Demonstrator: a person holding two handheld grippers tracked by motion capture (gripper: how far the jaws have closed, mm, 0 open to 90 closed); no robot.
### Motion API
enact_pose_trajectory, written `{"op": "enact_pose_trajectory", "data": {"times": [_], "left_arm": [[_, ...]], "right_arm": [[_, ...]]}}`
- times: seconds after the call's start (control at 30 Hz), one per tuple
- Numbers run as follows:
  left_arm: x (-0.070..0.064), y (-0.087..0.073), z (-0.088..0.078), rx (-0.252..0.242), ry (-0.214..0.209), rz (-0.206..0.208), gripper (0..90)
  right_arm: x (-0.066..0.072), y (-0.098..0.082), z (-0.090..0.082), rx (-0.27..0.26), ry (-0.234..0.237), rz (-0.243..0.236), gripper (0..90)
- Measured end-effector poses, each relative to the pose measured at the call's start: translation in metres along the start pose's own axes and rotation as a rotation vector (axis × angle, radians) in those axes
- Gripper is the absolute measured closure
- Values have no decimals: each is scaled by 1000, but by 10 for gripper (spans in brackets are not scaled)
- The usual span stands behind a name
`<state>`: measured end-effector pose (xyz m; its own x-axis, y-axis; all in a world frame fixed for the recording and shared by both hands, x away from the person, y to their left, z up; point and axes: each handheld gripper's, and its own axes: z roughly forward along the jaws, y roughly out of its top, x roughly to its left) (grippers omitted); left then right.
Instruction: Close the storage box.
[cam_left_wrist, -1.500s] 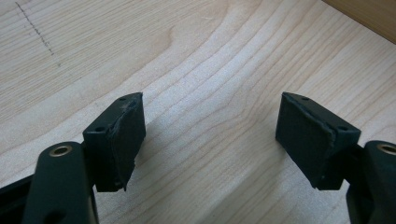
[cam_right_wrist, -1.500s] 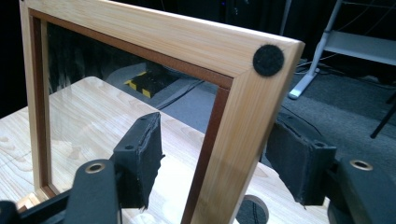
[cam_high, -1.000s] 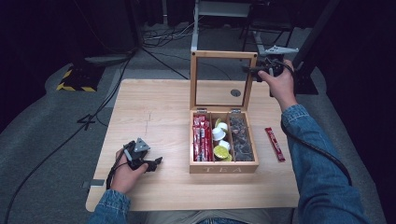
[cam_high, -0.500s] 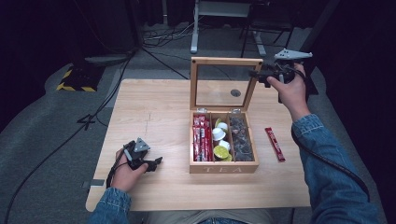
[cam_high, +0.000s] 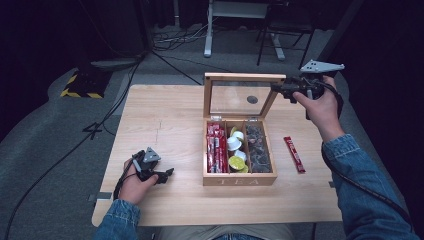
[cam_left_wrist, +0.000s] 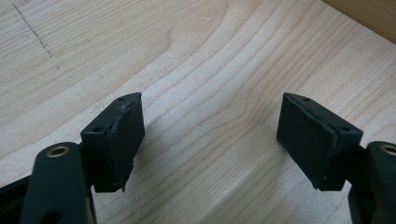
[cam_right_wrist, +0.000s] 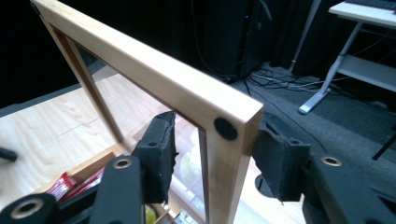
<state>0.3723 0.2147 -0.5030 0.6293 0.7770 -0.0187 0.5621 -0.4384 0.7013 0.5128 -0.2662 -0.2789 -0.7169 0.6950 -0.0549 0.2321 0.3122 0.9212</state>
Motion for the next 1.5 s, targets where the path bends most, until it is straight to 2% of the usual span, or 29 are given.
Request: {"op": "enact_pose_trajectory", "data": {"times": [0.47,0.8,0.97,1.23,1.5], "left_arm": [[0,0,0,-1,-1,-6,236],[0,0,0,-1,2,-7,236],[0,0,0,1,6,-3,236],[0,0,0,-1,4,-5,237],[0,0,0,-1,4,-4,236]], "right_arm": [[14,-5,-16,19,21,-34,498],[28,-17,-29,36,38,-54,477],[41,-27,-40,63,40,-93,471],[55,-46,-50,79,67,-86,467],[69,-62,-57,101,69,-106,459]]}}
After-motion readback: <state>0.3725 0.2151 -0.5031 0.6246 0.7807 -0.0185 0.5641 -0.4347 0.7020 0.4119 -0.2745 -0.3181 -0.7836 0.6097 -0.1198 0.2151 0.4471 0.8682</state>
